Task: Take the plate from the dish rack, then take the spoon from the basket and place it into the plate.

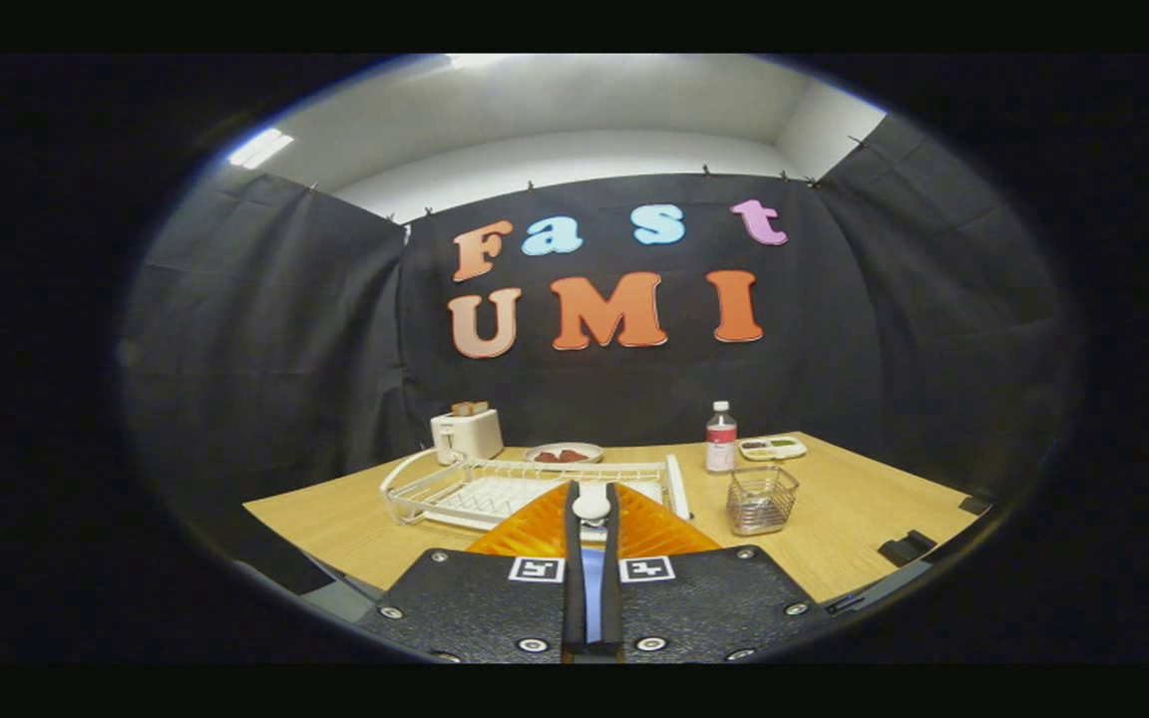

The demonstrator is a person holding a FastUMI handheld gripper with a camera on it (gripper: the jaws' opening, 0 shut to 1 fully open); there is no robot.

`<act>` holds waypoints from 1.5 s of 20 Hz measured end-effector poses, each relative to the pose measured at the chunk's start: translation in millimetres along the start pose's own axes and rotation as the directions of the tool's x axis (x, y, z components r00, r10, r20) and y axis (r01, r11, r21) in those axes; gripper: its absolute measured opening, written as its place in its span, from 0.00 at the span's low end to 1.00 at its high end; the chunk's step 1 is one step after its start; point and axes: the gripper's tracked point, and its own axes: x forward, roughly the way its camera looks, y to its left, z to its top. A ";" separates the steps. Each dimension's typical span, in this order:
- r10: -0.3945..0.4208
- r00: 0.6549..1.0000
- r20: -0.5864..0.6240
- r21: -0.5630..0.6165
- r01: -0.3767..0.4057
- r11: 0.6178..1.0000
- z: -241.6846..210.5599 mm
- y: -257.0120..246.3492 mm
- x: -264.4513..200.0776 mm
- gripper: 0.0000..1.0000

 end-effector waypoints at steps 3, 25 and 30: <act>0.052 0.998 -0.037 -0.003 -0.052 0.999 -26.5 22.2 2.9 0.05; 0.015 0.962 -0.274 -0.024 -0.022 0.999 -110.4 12.0 31.6 0.64; -0.055 0.969 -0.242 -0.065 0.040 0.997 -85.1 -23.2 26.6 0.98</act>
